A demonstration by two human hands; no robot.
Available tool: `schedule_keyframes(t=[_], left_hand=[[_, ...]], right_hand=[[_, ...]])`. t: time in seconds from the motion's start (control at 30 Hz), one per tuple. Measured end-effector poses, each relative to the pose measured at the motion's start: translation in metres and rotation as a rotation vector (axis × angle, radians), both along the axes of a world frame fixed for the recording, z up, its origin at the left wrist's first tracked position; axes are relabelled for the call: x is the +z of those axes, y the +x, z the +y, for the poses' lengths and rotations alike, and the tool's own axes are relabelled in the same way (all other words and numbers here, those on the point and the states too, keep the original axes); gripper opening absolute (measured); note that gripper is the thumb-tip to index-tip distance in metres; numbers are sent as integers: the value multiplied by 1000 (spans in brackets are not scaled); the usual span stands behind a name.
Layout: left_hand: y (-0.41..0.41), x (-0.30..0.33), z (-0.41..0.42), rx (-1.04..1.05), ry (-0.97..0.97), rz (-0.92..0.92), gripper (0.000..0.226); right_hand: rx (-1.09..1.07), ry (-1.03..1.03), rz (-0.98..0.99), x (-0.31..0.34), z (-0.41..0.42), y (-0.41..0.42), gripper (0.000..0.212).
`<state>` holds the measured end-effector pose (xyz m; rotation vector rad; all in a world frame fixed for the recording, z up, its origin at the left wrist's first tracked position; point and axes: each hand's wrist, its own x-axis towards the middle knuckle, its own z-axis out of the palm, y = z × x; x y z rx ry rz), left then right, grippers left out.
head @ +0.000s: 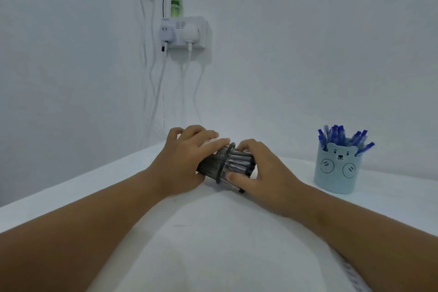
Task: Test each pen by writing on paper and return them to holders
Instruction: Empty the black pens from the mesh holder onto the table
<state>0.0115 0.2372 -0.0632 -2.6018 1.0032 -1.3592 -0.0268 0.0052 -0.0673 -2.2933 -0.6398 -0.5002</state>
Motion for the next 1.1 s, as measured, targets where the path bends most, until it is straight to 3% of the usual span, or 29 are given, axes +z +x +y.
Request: schedule_keyframes(t=[0.13,0.27,0.4,0.57,0.77,0.83,0.97,1.03,1.1], left_hand=[[5,-2,-3,-24,-6,-36,84],[7,-6,-6,-90,-50,-71,78],[0,-11,-14,-150,-61,-122,71],[-3,-9,-15,-135,-59,-100,72],[1,-7,5,11,-167,-43,80],[4,-9,16,72,-195,-25,83],[8,-12,35,173,-292,34,80],[9,-13,38,203,-335,55,80],[8,-14,39,218,-365,72,82]], right_hand=[[-68,-154,-57,10,5,-3,70],[-160,-244,61,30,8,0,88],[-111,-279,186,30,9,2,117],[-142,-333,227,32,6,5,71],[-191,-379,303,37,-1,6,48],[-200,-423,333,40,-7,5,52],[-184,-534,402,47,-13,4,90],[-162,-555,386,45,-12,5,86],[-135,-543,384,40,-11,5,97]])
